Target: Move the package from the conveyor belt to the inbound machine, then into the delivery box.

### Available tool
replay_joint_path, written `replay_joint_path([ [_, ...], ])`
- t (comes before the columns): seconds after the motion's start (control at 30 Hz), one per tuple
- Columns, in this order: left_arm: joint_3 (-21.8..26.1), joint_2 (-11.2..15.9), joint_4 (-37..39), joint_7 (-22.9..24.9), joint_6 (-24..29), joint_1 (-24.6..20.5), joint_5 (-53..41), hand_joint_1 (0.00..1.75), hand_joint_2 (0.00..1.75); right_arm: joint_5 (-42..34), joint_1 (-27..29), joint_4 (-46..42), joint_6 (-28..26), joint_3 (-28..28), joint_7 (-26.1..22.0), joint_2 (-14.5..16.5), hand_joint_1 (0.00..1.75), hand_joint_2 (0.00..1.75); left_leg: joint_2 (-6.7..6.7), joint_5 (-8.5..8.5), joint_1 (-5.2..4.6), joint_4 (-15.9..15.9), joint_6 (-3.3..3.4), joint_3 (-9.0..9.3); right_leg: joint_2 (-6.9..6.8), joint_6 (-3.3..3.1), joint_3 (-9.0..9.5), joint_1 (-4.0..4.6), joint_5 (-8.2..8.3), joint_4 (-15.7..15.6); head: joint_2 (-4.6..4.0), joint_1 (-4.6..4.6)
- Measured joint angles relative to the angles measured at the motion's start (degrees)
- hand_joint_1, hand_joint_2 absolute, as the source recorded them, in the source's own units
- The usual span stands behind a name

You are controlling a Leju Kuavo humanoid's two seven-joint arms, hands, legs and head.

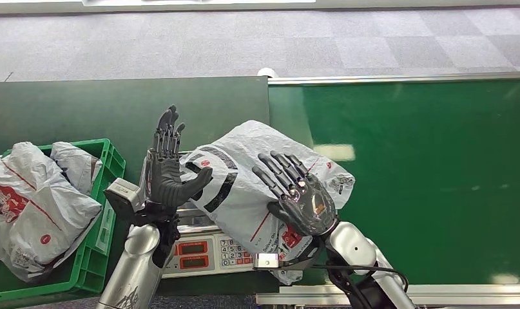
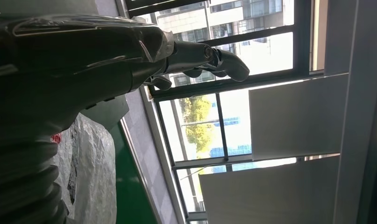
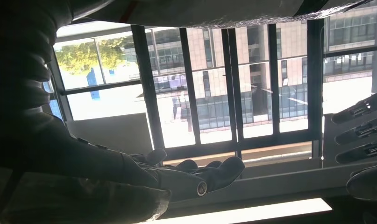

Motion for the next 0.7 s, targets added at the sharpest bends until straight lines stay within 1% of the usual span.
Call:
replay_joint_path([
  [0.23, 0.0, 0.01, -0.01, 0.0, 0.08, 0.0, 0.0, 0.0, 1.75, -0.29, 0.0, 0.0, 0.23, 0.0, -0.21, 0.01, 0.0, 1.75, 0.0, 0.0, 0.0, 0.0, 0.0, -0.01, 0.0, 0.0, 0.01, 0.0, 0.0, 0.0, 0.0, 0.0],
  [0.27, 0.0, 0.1, -0.01, 0.0, 0.44, 0.06, 0.08, 0.0, 1.75, -1.53, 0.0, -0.12, 1.35, -0.05, -1.25, 0.09, 0.0, 1.75, 0.0, 0.0, 0.0, -0.01, 0.0, -0.03, 0.0, 0.0, 0.03, 0.0, 0.0, 0.0, 0.0, 0.01],
  [0.3, -0.01, 0.4, -0.01, -0.05, 1.06, 0.24, 0.29, 0.0, 1.75, -4.31, -0.01, -0.49, 4.01, -0.27, -3.44, 0.35, 0.0, 1.75, 0.02, 0.0, 0.0, -0.02, 0.0, -0.03, 0.0, 0.0, 0.04, 0.01, 0.0, 0.01, 0.0, 0.02],
  [0.33, -0.01, 0.93, -0.01, -0.25, 1.74, 0.61, 0.66, 0.0, 1.75, -9.42, -0.03, -1.17, 8.92, -0.65, -6.55, 0.85, 0.0, 1.75, 0.06, 0.0, 0.0, -0.03, 0.0, -0.03, 0.04, 0.0, 0.04, 0.01, 0.0, 0.01, 0.0, 0.01],
  [0.37, 0.01, 1.63, -0.01, -0.54, 2.36, 1.15, 1.09, 0.0, 1.75, -16.68, -0.06, -2.08, 15.32, -1.11, -9.81, 1.57, 0.0, 1.75, 0.12, 0.0, 0.01, -0.03, 0.0, -0.01, 0.08, 0.0, 0.02, 0.02, 0.0, 0.01, 0.0, 0.0],
  [0.4, 0.03, 2.39, -0.01, -0.89, 2.68, 1.76, 1.51, 0.0, 1.75, -25.82, -0.08, -3.03, 22.2, -1.54, -12.35, 2.36, 0.0, 1.75, 0.16, 0.0, 0.02, -0.03, 0.0, 0.02, 0.12, -0.01, 0.0, 0.03, 0.0, 0.01, 0.0, -0.02],
  [0.43, 0.1, 3.06, -0.01, -1.21, 2.77, 2.34, 1.81, 0.0, 1.75, -35.78, -0.11, -3.89, 28.25, -1.84, -13.83, 3.12, 0.0, 1.75, 0.14, 0.0, 0.03, -0.03, -0.01, 0.03, 0.1, -0.01, -0.01, 0.04, -0.01, 0.01, 0.0, -0.03],
  [0.47, 0.18, 3.58, -0.01, -1.38, 2.8, 2.78, 1.96, 0.0, 1.75, -44.98, -0.13, -4.55, 32.11, -1.99, -14.4, 3.72, 0.0, 1.75, 0.07, 0.0, 0.04, -0.03, -0.01, 0.02, 0.03, -0.02, -0.01, 0.05, -0.02, 0.01, 0.0, -0.02],
  [0.5, 0.24, 3.99, -0.01, -1.43, 2.83, 3.13, 1.93, 0.0, 1.75, -52.72, -0.14, -5.05, 34.64, -2.18, -14.59, 4.18, 0.0, 1.75, -0.01, 0.01, 0.05, -0.03, -0.01, 0.01, -0.05, -0.02, 0.0, 0.05, -0.03, 0.01, 0.0, -0.02],
  [0.53, 0.29, 4.31, -0.01, -1.3, 2.84, 3.43, 1.62, 0.0, 1.75, -57.84, -0.15, -5.45, 36.38, -2.46, -14.59, 4.52, 0.0, 1.75, -0.06, 0.01, 0.05, -0.03, -0.02, 0.0, -0.1, -0.03, 0.01, 0.06, -0.04, 0.01, 0.0, -0.01],
  [0.6, 0.31, 4.79, -0.04, -0.48, 2.77, 3.98, 0.03, 0.0, 1.75, -61.97, -0.06, -6.02, 40.35, -3.33, -14.2, 4.8, 0.0, 1.75, -0.03, 0.01, 0.04, -0.04, -0.02, 0.0, -0.09, -0.02, 0.02, 0.05, -0.03, 0.01, 0.0, 0.0],
  [0.7, 0.25, 5.27, -0.23, 1.05, 3.58, 4.84, -3.59, 0.0, 1.75, -63.82, 0.73, -6.98, 45.93, -4.78, -14.21, 4.63, 0.0, 1.75, -0.03, 0.01, 0.0, -0.03, -0.01, -0.01, -0.07, -0.02, 0.02, 0.0, -0.02, 0.01, 0.0, 0.01],
])
